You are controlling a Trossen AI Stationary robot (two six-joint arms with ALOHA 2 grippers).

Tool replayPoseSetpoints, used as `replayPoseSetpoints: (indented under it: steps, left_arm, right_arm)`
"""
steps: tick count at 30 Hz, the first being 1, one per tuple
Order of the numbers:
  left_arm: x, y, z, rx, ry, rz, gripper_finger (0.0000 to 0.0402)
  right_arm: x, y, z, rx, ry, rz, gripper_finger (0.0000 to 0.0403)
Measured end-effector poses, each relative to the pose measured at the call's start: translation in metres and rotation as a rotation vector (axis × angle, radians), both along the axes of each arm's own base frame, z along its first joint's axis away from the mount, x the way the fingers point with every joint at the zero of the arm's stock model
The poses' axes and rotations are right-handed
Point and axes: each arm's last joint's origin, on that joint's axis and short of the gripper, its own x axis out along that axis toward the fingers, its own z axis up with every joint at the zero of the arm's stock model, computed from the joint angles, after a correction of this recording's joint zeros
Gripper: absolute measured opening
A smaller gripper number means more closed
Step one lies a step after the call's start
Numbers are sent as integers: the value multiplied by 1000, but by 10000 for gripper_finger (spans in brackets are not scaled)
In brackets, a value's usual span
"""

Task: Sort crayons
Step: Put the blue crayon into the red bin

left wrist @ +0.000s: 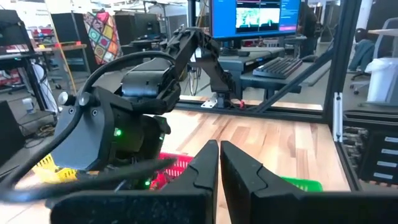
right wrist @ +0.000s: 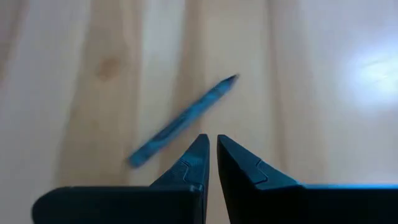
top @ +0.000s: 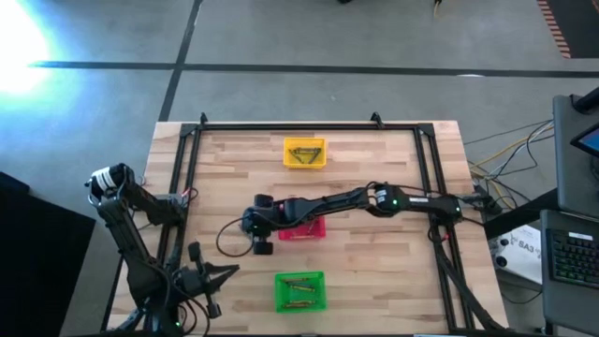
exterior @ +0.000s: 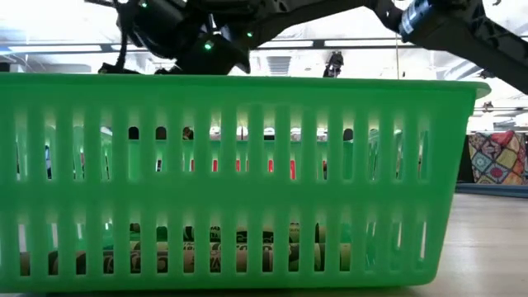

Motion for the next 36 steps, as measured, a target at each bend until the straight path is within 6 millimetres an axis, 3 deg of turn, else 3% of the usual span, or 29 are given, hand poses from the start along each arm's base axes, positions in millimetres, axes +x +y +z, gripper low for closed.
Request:
replayPoseSetpoints:
  steps: [4,7,14,22,24,31,36]
  left_arm:
    - [2,2,1,-4,-2,8,1]
    - [4,3,1,-11,-5,16,0]
    - [5,3,1,-13,-6,19,0]
    - [5,3,3,-22,-9,19,0]
    - [3,0,16,-27,-9,4,0]
    - [-2,-14,102,28,1,-46,0]
    - [3,-16,121,92,18,-33,0]
  right_arm:
    - [4,-2,3,-81,-12,-109,25]
    - [5,-3,6,-88,-30,-101,25]
    - [1,2,33,-111,-75,-45,24]
    - [-2,0,30,-84,-31,-74,24]
    - [-1,0,29,-61,-47,-108,24]
    - [3,-2,28,44,-78,-37,24]
    - [3,-15,26,120,-55,-37,24]
